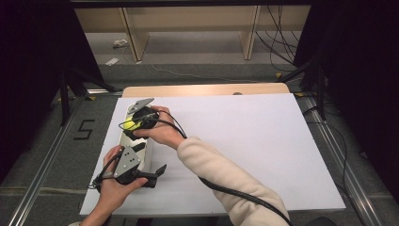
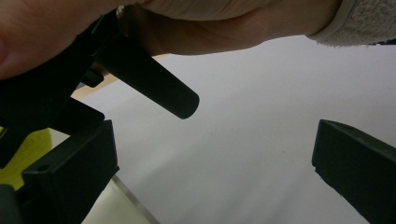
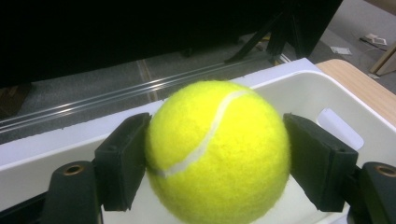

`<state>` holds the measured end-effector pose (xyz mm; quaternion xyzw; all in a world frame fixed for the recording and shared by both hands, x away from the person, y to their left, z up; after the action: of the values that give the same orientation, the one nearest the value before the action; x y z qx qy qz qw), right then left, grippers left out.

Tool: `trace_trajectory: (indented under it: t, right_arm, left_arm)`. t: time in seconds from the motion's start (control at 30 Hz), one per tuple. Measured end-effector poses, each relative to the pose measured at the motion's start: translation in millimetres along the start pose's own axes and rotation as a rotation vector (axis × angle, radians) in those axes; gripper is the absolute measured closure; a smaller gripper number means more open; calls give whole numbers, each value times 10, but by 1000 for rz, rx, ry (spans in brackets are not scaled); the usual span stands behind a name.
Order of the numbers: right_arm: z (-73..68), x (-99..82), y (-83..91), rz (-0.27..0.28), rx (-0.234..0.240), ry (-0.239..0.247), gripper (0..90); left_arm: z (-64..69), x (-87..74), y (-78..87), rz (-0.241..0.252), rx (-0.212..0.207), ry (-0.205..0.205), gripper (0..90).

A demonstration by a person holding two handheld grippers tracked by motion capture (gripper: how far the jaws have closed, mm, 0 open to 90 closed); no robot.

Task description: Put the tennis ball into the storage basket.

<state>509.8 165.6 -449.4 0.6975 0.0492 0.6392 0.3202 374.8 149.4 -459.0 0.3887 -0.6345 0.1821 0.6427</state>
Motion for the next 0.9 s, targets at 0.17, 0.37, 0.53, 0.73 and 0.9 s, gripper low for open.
trace_trajectory:
  t: [0.17, 0.37, 0.53, 0.73, 0.9]
  right_arm:
    - [1, -21, -10, -8, 4, 0, 267]
    - [0, -54, -25, -27, 9, -6, 266]
    - [8, -65, -41, -28, 9, -6, 266]
    - [3, -31, -35, -5, 4, -22, 296]
    - [25, 9, 1, 5, -2, -22, 273]
  left_arm:
    - [-1, 1, 2, 0, 0, 1, 0]
    - [-3, 0, 3, 0, 0, 2, 0]
    - [-2, -1, 2, -1, 0, 1, 0]
    - [-2, 0, 3, 0, 1, 1, 0]
    - [-5, 1, 6, 0, 1, 2, 0]
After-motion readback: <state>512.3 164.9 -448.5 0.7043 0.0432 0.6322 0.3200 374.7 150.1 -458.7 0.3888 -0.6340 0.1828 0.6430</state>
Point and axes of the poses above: each handheld gripper's, and its own axes: y roughly backward along the jaws, x roughly out of its top, z roughly to its right, the point moved 7 cm from there along -y, roughly forward along the jaws, and after that the axes turned 4 degrees about z, right-handed, at the moved point
